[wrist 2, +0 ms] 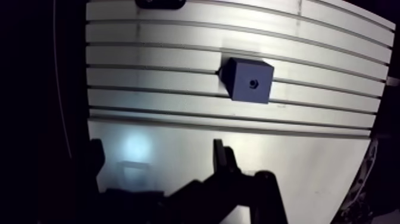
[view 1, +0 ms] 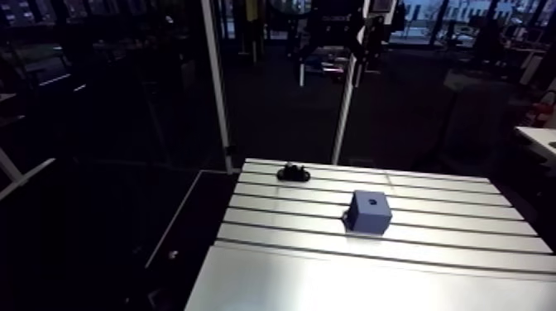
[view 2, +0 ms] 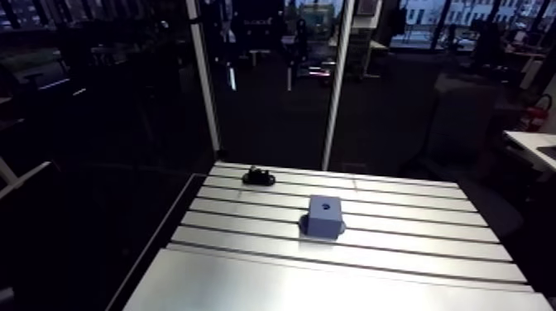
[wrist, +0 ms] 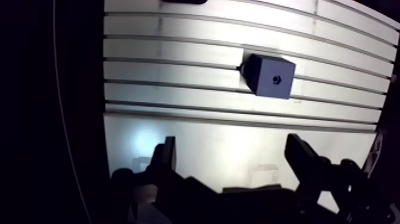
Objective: Pick up the M10 bolt and insert it into the hex recess until seated.
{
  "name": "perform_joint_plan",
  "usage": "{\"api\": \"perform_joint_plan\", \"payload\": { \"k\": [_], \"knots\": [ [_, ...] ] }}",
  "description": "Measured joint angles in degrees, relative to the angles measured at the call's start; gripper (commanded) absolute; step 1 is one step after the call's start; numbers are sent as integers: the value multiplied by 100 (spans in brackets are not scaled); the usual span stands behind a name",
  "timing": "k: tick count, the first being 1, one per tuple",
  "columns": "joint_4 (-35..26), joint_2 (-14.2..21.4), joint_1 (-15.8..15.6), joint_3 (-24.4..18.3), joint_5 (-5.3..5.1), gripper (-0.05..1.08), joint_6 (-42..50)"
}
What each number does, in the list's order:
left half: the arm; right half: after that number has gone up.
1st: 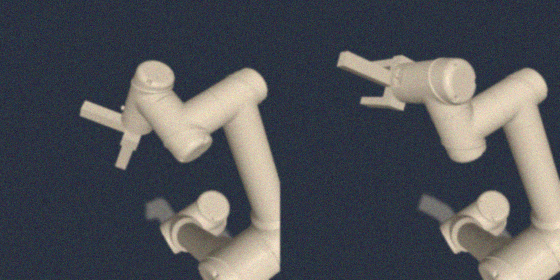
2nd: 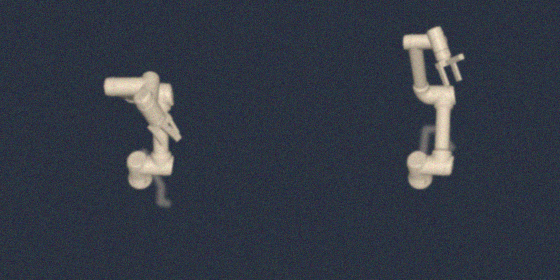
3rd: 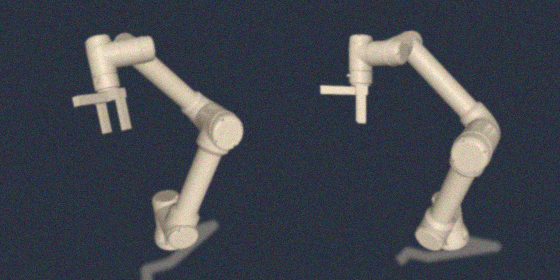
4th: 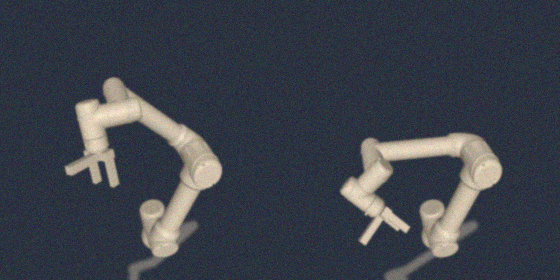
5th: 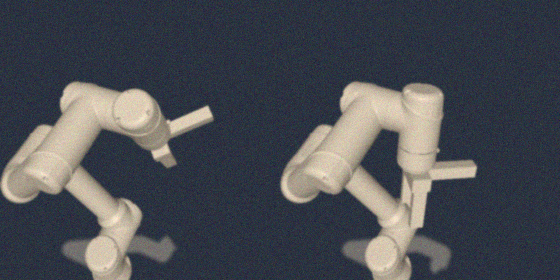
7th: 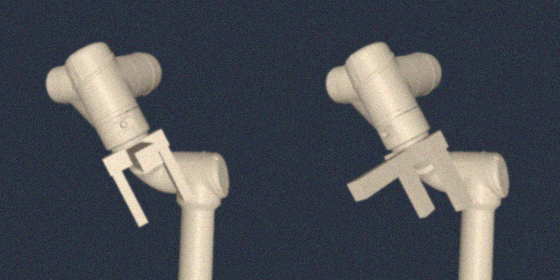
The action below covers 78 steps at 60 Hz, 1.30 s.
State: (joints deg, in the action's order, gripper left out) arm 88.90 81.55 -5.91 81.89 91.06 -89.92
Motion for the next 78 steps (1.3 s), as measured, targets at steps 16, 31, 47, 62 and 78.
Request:
{"api": "perform_joint_plan", "payload": {
  "k": [16, 31, 47, 62, 78],
  "knots": [
    [726, -189, -153, 252, -6, 1, 308],
    [1344, -430, -249, 463, 13, 1, 947],
    [2019, -762, -308, 609, 5, 1, 1240],
    [2553, -1065, -337, 675, 4, 1, 1184],
    [3110, -1317, -352, 800, 13, 1, 938]
  ]
}}
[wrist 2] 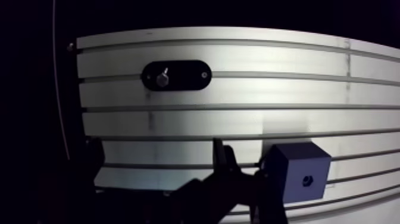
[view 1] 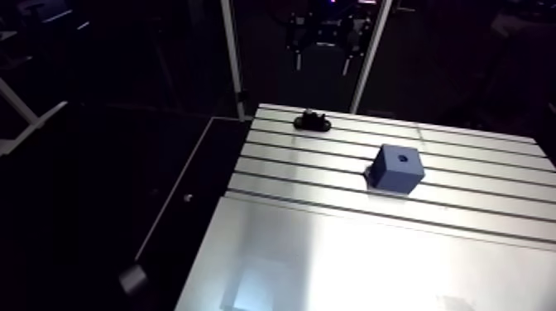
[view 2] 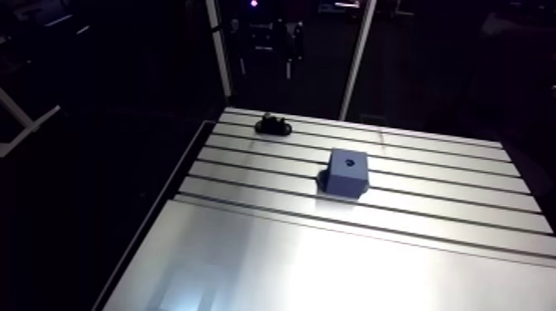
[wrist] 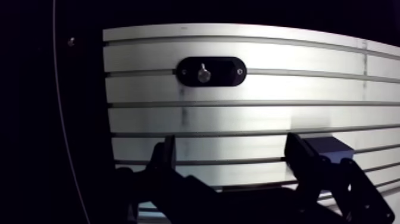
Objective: Pick up the M10 bolt and insert it into the hex recess until seated.
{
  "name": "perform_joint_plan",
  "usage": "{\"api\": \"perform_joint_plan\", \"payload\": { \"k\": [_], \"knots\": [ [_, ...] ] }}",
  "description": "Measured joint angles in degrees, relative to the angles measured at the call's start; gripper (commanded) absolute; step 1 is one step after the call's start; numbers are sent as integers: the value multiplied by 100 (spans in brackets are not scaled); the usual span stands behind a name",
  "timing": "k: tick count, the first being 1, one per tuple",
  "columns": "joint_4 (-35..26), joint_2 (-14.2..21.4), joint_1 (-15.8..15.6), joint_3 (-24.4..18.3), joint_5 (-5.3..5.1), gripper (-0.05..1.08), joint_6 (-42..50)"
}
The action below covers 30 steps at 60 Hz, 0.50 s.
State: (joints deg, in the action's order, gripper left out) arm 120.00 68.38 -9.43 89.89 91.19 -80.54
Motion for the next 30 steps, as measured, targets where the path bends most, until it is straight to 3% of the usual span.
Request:
{"api": "perform_joint_plan", "payload": {
  "k": [30],
  "knots": [
    [596, -209, -10, 189, -9, 1, -269]
  ]
}}
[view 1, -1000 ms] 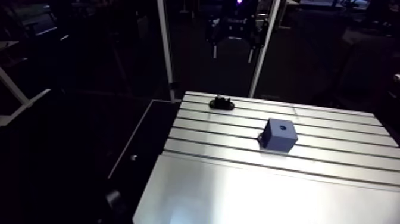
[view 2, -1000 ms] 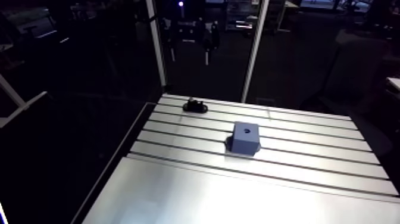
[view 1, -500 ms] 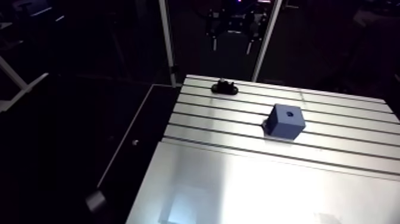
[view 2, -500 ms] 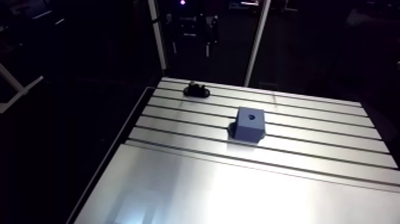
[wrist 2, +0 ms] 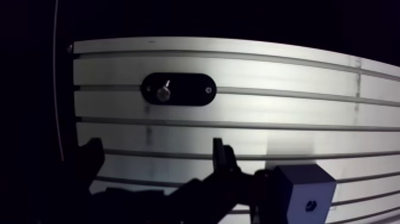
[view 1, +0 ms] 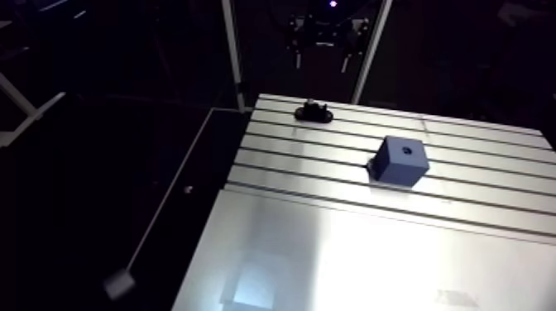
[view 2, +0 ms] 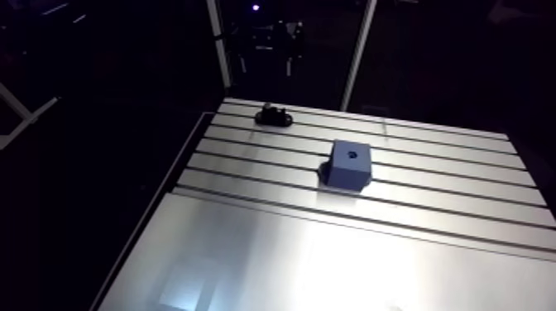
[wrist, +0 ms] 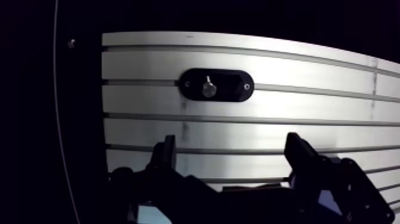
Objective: Pick up the M10 bolt and insert it into the hex recess until seated.
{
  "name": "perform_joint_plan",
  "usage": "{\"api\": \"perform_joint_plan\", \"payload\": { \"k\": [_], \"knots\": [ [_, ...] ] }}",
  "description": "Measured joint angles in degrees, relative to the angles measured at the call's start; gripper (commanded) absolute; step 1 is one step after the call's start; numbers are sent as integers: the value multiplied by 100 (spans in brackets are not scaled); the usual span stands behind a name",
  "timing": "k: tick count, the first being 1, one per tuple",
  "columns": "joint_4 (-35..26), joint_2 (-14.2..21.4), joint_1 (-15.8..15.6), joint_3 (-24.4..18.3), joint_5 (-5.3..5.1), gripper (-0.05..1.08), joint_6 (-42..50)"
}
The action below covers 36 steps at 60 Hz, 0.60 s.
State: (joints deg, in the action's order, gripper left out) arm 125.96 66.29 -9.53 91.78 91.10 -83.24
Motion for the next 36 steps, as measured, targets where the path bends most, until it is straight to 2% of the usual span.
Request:
{"api": "perform_joint_plan", "payload": {
  "k": [10, 13, 36],
  "knots": [
    [77, -62, -7, 21, 0, 3, -13],
    [121, -88, -10, 23, -1, 9, -18],
    [346, -334, -36, -29, -5, 31, -21]
  ]
}}
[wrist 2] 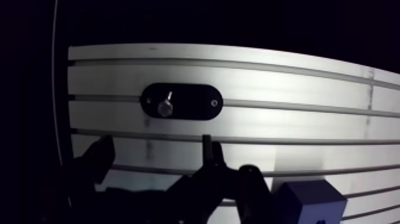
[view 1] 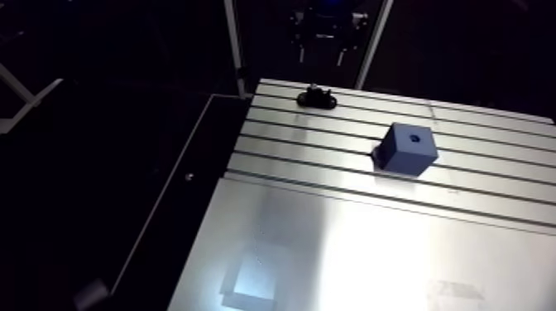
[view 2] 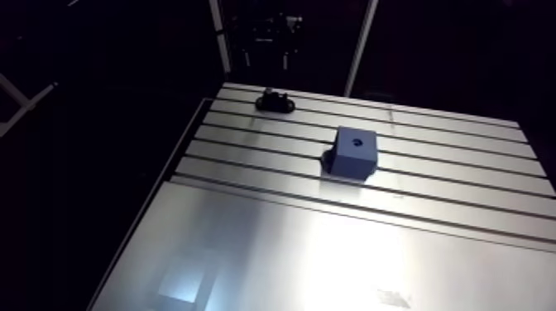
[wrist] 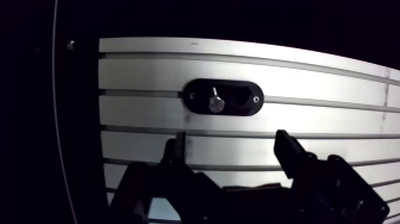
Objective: Pick up the M10 bolt and insert it into the hex recess until seated.
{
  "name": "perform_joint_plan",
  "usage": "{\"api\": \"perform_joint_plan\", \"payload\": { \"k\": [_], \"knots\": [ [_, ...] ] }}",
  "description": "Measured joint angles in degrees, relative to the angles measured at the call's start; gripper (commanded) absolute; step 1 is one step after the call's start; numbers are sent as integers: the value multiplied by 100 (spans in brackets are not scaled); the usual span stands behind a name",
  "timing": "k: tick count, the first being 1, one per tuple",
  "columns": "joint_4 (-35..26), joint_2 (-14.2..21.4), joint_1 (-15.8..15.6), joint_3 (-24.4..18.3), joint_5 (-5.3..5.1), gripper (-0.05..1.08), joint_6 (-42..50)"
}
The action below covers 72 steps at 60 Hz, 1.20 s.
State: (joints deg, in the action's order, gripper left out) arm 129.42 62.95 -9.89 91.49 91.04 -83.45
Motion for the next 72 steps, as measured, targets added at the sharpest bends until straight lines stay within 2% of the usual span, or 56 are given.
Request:
{"api": "perform_joint_plan", "payload": {
  "k": [30, 72],
  "knots": [
    [23, -229, -47, -81, 3, 47, 1],
    [21, -461, -92, -193, 48, 48, 122]
  ]
}}
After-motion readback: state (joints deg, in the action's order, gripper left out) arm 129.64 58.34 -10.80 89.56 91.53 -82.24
